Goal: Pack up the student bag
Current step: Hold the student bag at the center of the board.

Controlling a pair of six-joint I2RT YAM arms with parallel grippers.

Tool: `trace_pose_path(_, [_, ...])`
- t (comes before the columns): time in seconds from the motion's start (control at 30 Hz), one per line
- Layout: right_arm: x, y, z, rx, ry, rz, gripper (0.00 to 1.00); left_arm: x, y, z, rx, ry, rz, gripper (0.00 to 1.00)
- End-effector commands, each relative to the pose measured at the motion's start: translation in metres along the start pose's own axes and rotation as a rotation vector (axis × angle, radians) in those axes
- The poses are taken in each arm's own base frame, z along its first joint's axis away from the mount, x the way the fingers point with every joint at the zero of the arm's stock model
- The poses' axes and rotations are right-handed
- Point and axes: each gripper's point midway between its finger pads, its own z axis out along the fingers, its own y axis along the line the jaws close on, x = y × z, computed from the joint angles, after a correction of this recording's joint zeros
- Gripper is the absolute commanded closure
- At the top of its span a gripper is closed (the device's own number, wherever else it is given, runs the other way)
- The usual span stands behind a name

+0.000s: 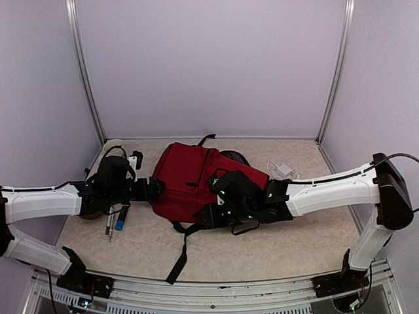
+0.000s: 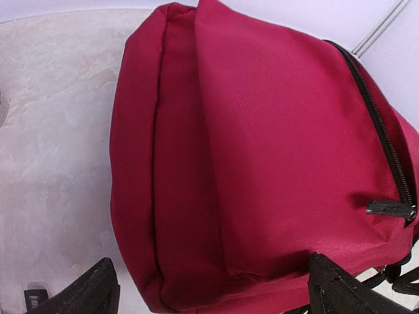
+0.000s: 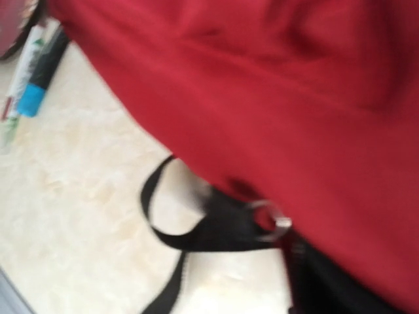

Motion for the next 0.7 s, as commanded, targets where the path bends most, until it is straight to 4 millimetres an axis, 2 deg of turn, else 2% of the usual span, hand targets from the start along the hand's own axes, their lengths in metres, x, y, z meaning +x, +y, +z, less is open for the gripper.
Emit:
trace_pose_path(0.0, [0.008,0.016,0.014,-0.11,0.016,0.018,0.52,0.008,0.004,0.016,0.059,0.004,-0.024,0.01])
trace_pose_path(0.13, [0.006,0.005,0.028,-0.11,0.027,0.036,0.52,0.026,-0.006,0.033,0.115,0.069,0.002,0.06])
trace_pose_path(0.33, [-0.007,-0.019,0.034,-0.09,0.002,0.075,0.51,0.043,-0.036,0.031,0.259,0.068,0.046,0.1])
trace_pose_path(0.5, [-0.009,-0.056,0.022,-0.022,-0.04,0.159,0.53,0.06,-0.069,0.029,0.375,0.095,0.089,0.29])
trace_pose_path(0.67, [-0.002,-0.078,0.017,-0.029,-0.037,0.239,0.57,0.071,-0.098,0.021,0.489,0.129,0.111,0.69])
